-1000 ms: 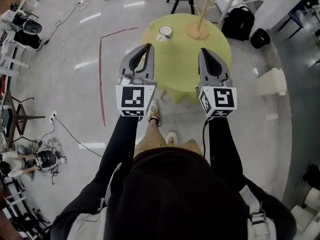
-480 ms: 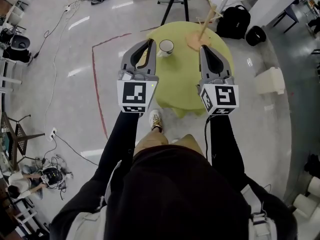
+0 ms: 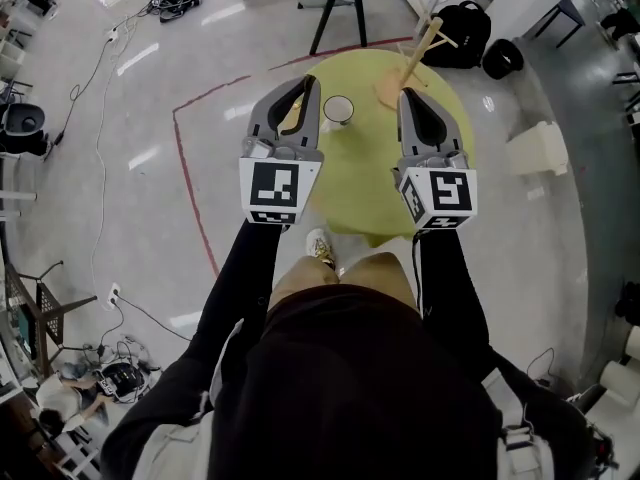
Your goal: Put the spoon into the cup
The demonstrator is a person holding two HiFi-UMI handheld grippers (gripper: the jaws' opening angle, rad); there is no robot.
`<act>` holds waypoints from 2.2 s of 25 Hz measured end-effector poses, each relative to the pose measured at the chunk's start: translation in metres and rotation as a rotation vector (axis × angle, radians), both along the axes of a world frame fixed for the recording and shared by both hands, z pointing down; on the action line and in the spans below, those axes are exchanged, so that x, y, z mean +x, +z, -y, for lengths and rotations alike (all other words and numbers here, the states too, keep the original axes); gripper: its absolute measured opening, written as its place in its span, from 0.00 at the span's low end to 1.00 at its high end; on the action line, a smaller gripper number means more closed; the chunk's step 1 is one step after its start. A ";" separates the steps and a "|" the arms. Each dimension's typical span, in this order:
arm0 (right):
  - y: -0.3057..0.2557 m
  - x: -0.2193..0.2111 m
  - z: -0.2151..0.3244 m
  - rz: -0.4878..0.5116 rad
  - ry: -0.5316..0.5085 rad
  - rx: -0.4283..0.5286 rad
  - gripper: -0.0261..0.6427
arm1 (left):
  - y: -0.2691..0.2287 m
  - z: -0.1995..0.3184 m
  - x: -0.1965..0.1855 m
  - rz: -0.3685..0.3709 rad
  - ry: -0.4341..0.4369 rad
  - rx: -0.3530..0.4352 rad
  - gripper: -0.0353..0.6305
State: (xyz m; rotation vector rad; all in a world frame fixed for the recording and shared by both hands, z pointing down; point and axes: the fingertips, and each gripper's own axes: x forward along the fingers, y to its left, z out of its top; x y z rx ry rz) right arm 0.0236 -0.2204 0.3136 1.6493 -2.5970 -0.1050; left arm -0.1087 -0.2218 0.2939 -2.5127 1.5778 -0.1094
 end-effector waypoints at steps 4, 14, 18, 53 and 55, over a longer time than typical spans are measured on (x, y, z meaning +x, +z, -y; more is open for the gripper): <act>0.004 -0.006 0.004 -0.005 0.017 -0.007 0.08 | 0.005 0.007 -0.002 -0.007 0.027 -0.009 0.08; 0.021 0.001 0.020 -0.008 0.015 -0.047 0.08 | 0.022 0.023 0.013 -0.014 0.038 -0.052 0.08; 0.026 0.002 0.030 -0.003 -0.004 -0.058 0.08 | 0.028 0.028 0.018 -0.005 0.031 -0.064 0.08; 0.115 0.048 0.072 -0.049 -0.024 -0.250 0.08 | 0.197 0.079 0.071 -0.050 0.100 -0.286 0.08; 0.120 0.047 0.073 -0.049 -0.025 -0.262 0.08 | 0.206 0.080 0.071 -0.047 0.097 -0.304 0.08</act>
